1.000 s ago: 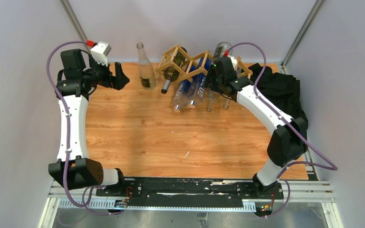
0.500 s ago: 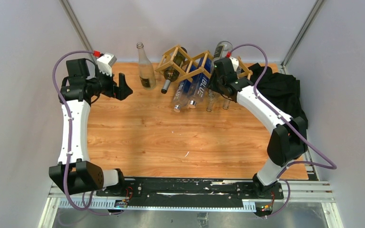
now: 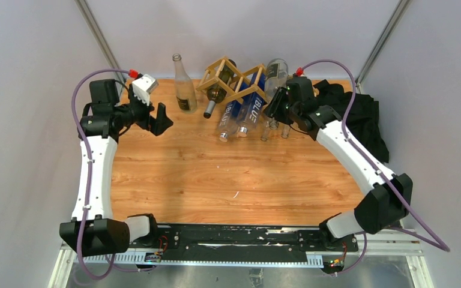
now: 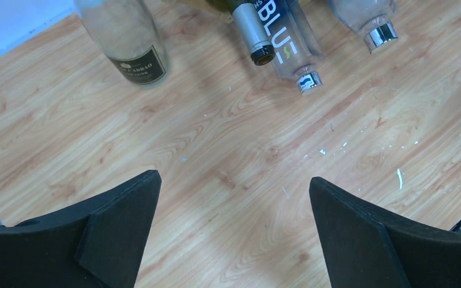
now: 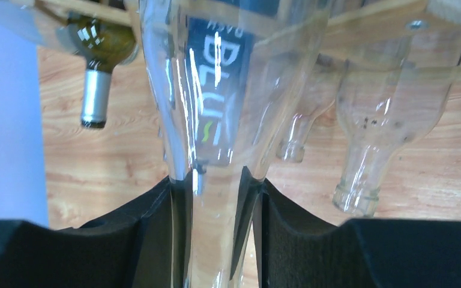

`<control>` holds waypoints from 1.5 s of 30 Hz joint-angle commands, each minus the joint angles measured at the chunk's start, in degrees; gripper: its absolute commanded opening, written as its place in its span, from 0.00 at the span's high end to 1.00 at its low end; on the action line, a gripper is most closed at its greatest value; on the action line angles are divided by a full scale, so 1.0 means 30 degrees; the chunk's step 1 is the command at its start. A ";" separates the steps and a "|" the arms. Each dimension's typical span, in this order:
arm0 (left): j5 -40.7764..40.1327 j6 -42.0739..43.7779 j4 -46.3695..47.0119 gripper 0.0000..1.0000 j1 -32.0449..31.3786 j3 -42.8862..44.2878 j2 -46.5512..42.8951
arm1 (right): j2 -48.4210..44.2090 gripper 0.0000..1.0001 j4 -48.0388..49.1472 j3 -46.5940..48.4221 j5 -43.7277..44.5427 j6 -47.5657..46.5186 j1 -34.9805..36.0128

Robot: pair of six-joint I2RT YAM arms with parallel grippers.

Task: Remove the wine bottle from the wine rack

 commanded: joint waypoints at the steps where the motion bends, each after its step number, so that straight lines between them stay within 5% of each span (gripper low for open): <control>1: 0.0521 0.1190 -0.0108 0.00 -0.0255 0.0022 -0.0474 | -0.2366 1.00 0.2970 0.0223 -0.2593 -0.0459 -0.0329; 12: 0.0173 0.4969 -0.0108 0.00 -0.1880 0.0173 -0.1750 | -0.4126 1.00 0.2928 0.0889 -0.6395 -0.0020 -0.0232; 23: -0.1946 1.3240 0.0195 0.00 -0.5262 -0.2699 -0.5203 | -0.3329 1.00 0.2425 0.2373 -0.9226 -0.0325 0.3093; 35: -0.2814 1.8335 0.8036 0.00 -0.6678 -0.9505 -0.9823 | -0.1430 1.00 0.1619 0.3556 -1.1228 -0.1285 0.6906; 45: -0.2823 2.2072 0.7613 0.00 -0.6693 -1.1170 -1.0124 | -0.0822 1.00 -0.0620 0.4489 -1.2836 -0.3427 0.8837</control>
